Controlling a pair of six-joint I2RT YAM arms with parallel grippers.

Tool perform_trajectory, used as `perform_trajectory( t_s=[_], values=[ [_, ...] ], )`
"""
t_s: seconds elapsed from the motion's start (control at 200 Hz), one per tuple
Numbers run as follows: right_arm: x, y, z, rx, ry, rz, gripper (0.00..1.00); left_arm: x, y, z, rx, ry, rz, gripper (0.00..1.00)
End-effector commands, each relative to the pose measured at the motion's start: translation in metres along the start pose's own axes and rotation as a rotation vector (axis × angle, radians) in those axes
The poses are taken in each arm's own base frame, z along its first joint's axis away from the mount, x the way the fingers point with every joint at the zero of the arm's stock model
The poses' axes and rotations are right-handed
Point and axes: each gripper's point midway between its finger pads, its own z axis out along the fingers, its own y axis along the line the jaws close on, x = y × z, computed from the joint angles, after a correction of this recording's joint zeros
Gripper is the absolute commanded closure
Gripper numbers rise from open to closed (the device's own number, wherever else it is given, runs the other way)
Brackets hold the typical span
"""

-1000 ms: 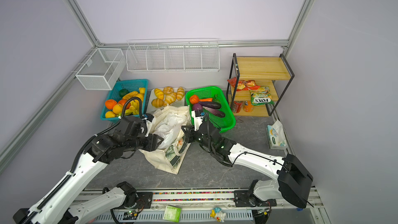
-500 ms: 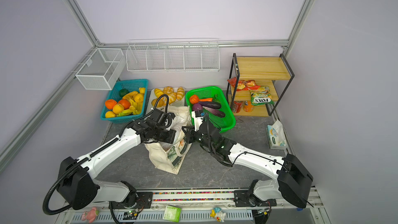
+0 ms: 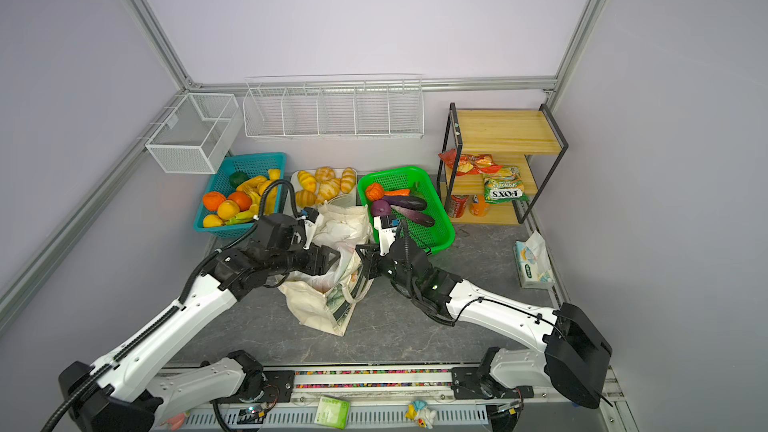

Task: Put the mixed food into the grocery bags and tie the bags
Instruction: 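Release the white bag and tote handle, drawing both grippers back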

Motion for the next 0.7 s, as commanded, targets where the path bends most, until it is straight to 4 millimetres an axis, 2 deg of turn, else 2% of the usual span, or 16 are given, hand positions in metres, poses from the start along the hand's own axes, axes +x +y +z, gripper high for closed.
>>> perform_trajectory(
  t_s=[0.0,0.09,0.145,0.185,0.28,0.295,0.34,0.445,0.54,0.695],
  values=[
    [-0.027,0.005,-0.013,0.014,-0.074,-0.059,0.83,-0.037,0.005,-0.034,-0.061,-0.173,0.035,0.3],
    [-0.032,0.004,-0.02,0.043,-0.067,-0.108,0.64,-0.052,0.018,-0.058,-0.134,-0.266,0.025,0.29],
    [-0.035,0.001,-0.026,0.069,-0.069,-0.137,0.49,-0.059,0.025,-0.071,-0.167,-0.318,0.017,0.28],
    [-0.039,0.001,-0.031,0.083,-0.074,-0.162,0.43,-0.062,0.029,-0.079,-0.186,-0.345,0.009,0.27],
    [-0.043,-0.004,-0.044,0.121,-0.077,-0.226,0.34,-0.061,0.042,-0.094,-0.243,-0.367,-0.018,0.27],
    [-0.054,0.002,-0.048,0.115,-0.101,-0.232,0.33,-0.06,0.043,-0.095,-0.25,-0.365,-0.023,0.27],
    [-0.06,0.002,-0.055,0.136,-0.111,-0.261,0.31,-0.054,0.047,-0.096,-0.262,-0.342,-0.033,0.27],
    [-0.068,-0.008,-0.069,0.205,-0.134,-0.328,0.28,-0.035,0.05,-0.094,-0.27,-0.273,-0.054,0.28],
    [-0.077,-0.021,-0.083,0.298,-0.159,-0.401,0.23,-0.027,0.058,-0.097,-0.305,-0.289,-0.075,0.27],
    [-0.09,-0.05,-0.107,0.494,-0.166,-0.501,0.0,-0.03,0.075,-0.123,-0.394,-0.451,-0.097,0.23]
  ],
)
